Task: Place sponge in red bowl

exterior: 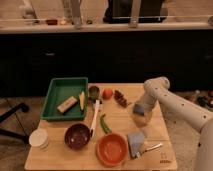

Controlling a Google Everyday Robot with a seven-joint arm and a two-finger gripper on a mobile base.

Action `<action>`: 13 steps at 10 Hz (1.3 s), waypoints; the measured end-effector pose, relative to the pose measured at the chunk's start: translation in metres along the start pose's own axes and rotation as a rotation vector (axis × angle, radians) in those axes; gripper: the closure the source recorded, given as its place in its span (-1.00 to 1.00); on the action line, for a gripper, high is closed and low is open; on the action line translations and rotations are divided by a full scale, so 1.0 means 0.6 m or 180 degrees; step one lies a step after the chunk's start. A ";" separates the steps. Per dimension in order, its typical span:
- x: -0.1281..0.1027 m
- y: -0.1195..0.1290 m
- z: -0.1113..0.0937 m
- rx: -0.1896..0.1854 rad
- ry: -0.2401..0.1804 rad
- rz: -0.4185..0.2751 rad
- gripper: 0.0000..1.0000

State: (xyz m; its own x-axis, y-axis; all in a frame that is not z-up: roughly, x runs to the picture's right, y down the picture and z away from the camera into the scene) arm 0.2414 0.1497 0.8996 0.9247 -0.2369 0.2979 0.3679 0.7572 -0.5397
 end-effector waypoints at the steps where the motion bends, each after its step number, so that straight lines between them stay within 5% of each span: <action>1: 0.003 0.001 -0.011 0.0032 0.0067 0.0024 -0.59; 3: 0.006 0.003 -0.025 0.0069 0.0114 0.0083 -0.59; 7: 0.018 -0.003 -0.039 0.0020 0.0181 0.0543 -0.59; 13: 0.034 -0.014 -0.010 -0.0076 -0.0063 0.1309 -0.59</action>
State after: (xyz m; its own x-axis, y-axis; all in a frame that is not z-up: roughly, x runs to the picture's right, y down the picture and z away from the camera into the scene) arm 0.2576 0.1348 0.9057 0.9932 0.0945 0.0684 -0.0297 0.7720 -0.6349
